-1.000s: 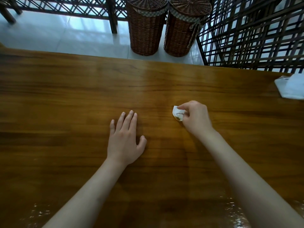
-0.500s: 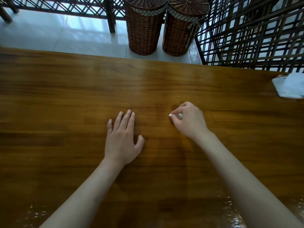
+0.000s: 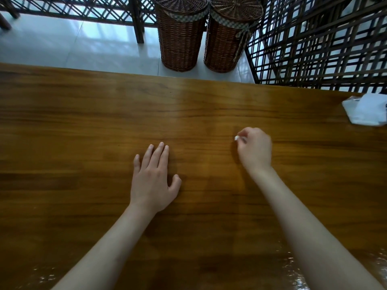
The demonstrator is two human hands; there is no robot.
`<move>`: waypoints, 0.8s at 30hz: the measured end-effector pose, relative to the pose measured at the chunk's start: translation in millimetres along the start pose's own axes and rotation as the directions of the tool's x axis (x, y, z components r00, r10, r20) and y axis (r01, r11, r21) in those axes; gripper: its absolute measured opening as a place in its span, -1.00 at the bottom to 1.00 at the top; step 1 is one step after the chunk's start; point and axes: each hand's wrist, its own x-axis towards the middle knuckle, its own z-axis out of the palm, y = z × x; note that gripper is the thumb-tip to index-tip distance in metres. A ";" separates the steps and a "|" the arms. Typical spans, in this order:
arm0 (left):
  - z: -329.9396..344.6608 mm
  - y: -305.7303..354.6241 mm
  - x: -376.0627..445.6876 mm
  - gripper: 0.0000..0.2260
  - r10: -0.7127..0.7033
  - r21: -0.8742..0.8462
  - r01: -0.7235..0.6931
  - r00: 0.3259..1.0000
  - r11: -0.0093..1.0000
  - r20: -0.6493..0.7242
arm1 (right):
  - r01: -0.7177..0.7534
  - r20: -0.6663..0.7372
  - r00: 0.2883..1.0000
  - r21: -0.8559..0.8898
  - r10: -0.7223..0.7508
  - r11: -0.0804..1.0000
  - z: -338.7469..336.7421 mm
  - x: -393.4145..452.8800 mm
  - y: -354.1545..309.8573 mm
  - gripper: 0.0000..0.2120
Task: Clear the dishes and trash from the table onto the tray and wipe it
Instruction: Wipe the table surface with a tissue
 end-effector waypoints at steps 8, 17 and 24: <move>-0.8 0.1 0.9 -0.35 0.002 0.009 -0.002 1.000 1.000 0.010 | -0.232 -0.011 0.973 -0.070 0.232 0.970 -12.2 31.3 31.8 -0.82; -0.1 0.3 1.4 -0.37 0.002 0.017 -0.002 1.000 1.000 -0.004 | 0.160 0.163 0.972 0.062 -0.168 0.985 11.4 -28.0 -30.9 -0.86; -6.9 6.8 -2.7 -0.40 0.008 0.039 -0.008 1.000 0.999 0.008 | 0.035 0.000 0.999 0.071 -0.035 0.997 -14.6 -17.8 4.1 -0.88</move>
